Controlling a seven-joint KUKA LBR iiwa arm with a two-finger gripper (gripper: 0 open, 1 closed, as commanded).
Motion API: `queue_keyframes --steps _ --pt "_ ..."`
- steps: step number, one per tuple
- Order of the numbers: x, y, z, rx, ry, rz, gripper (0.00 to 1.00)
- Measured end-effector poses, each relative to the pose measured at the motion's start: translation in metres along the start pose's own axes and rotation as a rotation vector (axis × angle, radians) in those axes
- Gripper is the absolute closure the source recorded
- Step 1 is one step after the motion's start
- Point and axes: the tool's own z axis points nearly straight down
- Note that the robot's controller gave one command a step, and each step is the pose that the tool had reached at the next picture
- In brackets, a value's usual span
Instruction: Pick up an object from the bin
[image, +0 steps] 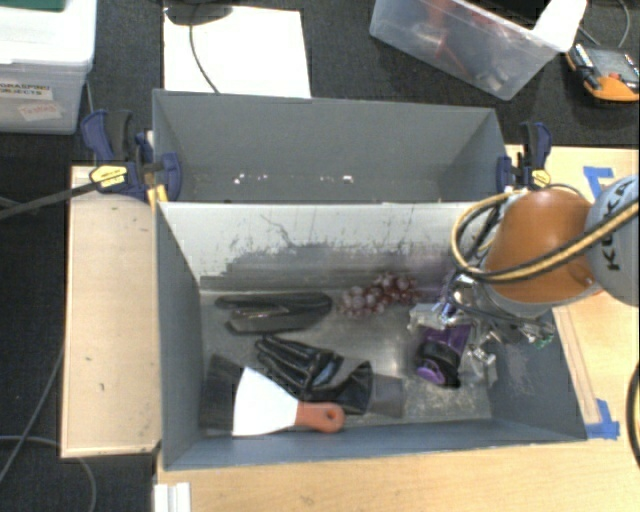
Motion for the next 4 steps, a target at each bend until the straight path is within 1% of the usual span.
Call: queue_keyframes --steps 1,2,3,4 --pt "0.0073 -0.0022 0.0 -0.006 0.001 -0.033 0.0" --pt "-0.0001 -0.0004 -0.0009 0.0 -0.002 -0.004 0.0" --pt "0.0049 -0.0008 -0.0004 -0.007 -0.002 -0.032 1.0" --pt "0.0048 -0.0008 -0.0004 -0.007 -0.002 -0.032 1.0"
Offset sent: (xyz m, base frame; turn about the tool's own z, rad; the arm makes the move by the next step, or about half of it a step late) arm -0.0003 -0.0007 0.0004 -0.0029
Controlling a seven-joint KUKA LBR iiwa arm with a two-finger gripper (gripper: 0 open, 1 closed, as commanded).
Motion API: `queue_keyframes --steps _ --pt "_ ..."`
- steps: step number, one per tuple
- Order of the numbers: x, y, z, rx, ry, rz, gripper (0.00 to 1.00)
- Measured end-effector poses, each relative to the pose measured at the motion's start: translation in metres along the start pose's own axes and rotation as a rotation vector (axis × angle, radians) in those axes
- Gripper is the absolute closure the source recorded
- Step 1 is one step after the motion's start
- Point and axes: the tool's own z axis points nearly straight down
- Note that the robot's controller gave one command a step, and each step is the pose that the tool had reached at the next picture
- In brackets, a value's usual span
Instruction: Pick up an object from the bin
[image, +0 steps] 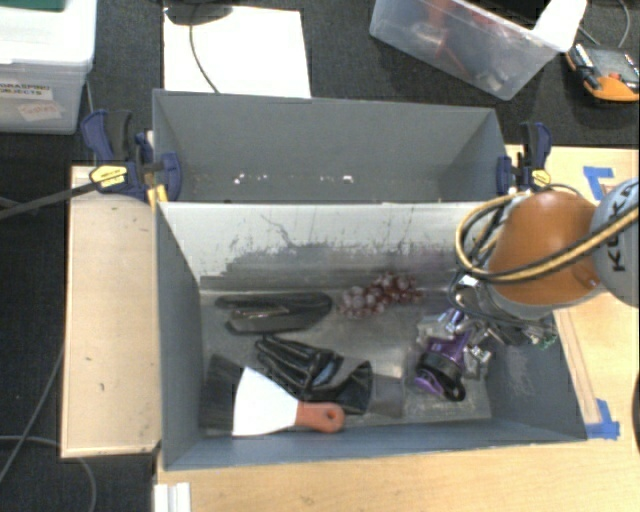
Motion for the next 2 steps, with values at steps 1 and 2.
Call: queue_keyframes --steps 1,2 --pt "0.001 0.002 -0.012 -0.004 0.003 0.002 1.0" --pt "0.0 0.0 -0.032 0.001 -0.002 0.005 1.0"
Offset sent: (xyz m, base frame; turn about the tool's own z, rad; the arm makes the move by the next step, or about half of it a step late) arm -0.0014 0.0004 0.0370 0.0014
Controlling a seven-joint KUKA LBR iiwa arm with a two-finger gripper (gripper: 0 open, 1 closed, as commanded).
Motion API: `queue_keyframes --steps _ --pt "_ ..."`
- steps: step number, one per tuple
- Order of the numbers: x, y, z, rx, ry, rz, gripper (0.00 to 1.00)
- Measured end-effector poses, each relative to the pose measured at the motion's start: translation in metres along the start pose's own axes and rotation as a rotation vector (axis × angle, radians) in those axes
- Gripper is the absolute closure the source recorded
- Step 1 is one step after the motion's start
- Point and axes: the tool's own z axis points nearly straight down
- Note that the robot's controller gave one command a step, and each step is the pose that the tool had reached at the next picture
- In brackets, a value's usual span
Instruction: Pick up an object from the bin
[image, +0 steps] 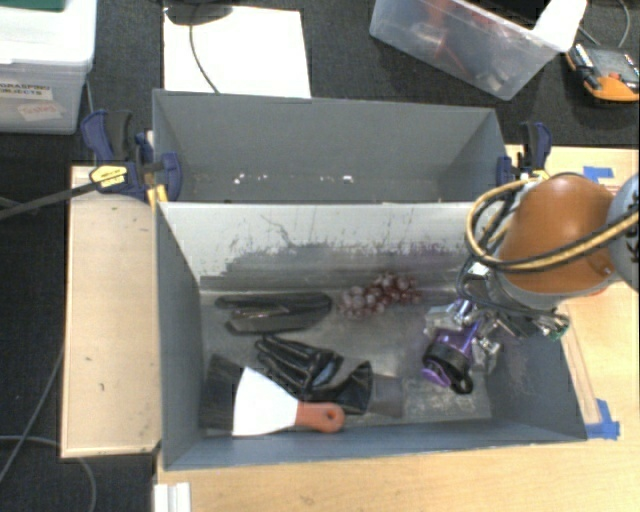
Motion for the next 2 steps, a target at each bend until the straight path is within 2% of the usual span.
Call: queue_keyframes --steps 1,2 --pt "0.001 0.003 -0.029 -0.01 0.007 0.002 1.0" --pt "-0.001 0.0 -0.071 0.0 -0.001 0.003 1.0"
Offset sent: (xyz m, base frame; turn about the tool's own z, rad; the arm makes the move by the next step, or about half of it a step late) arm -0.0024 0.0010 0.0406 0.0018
